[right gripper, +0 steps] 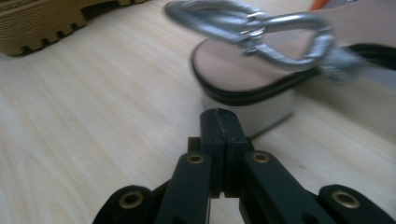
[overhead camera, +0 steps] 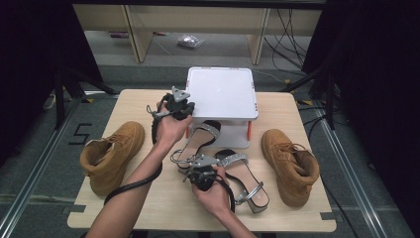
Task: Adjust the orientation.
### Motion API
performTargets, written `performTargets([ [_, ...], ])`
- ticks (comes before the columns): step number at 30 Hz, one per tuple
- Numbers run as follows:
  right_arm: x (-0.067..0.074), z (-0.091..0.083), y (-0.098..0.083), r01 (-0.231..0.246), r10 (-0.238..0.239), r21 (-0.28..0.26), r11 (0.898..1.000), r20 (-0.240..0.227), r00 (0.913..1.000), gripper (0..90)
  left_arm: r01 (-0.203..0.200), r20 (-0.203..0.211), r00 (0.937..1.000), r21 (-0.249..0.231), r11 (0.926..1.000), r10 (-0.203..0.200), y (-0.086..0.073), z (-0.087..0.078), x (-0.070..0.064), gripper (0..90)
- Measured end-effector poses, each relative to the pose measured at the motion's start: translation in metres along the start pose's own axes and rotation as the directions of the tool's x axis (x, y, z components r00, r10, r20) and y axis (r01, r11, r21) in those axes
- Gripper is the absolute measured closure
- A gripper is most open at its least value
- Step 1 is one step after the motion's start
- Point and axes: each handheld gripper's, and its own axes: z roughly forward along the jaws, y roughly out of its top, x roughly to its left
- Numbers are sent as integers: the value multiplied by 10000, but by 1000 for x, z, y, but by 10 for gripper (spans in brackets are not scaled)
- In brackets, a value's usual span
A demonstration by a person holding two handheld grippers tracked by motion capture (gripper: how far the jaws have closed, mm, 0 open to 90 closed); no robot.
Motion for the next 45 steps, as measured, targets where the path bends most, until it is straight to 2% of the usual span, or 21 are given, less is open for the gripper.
performTargets([
  [4,5,8,0,-168,170,140,9998,-134,9998,900,-1,12,10000,5,10000,1,0,0,0,897],
  [6,6,11,1,116,-116,23,9999,-159,9998,900,17,25,10000,20,10000,-17,0,0,0,897],
  [9,12,16,2,95,-94,53,9999,-271,9996,900,19,31,10000,28,10000,-19,0,0,1,897],
  [15,13,21,3,196,-197,-17,9998,-165,9997,900,11,5,10000,11,10000,-11,0,0,0,897],
  [20,17,23,4,18,-15,116,9999,-243,9997,900,6,0,10000,12,10000,-6,0,0,0,898],
  [23,18,29,4,410,-410,-47,9991,-87,9991,900,10,3,10000,16,10000,-10,0,0,0,897],
  [26,19,31,4,424,-425,-51,9991,-74,9991,900,14,14,10000,25,10000,-14,0,0,0,897],
  [30,17,33,3,257,-256,-259,9993,59,9997,900,5,4,10000,20,10000,-5,0,0,0,897],
  [31,16,32,3,37,-35,-289,9996,58,10000,900,2,3,10000,17,10000,-2,0,0,0,897],
  [32,15,32,2,14,-13,-395,9992,23,10000,900,1,1,10000,17,10000,-1,0,0,0,898],
  [35,17,31,1,-101,112,-500,9987,220,9997,900,11,4,10000,19,10000,-11,0,0,0,897],
  [36,14,30,1,105,-88,-601,9981,289,9995,900,6,9,10000,20,10000,-6,0,0,0,897],
  [37,15,29,2,-194,213,-629,9978,299,9993,900,3,13,10000,21,10000,-3,0,0,0,898],
  [40,12,26,4,-90,116,-625,9980,417,9991,900,0,13,10000,29,10000,-1,0,0,0,897],
  [41,10,23,6,314,-277,-629,9975,590,9979,900,7,19,10000,34,10000,-7,0,0,0,897],
  [44,11,20,9,317,-284,-536,9981,615,9977,900,3,14,10000,39,10000,-3,0,0,0,898],
  [45,10,18,11,520,-482,-547,9971,682,9965,900,2,8,10000,31,10000,-2,0,0,0,898],
])
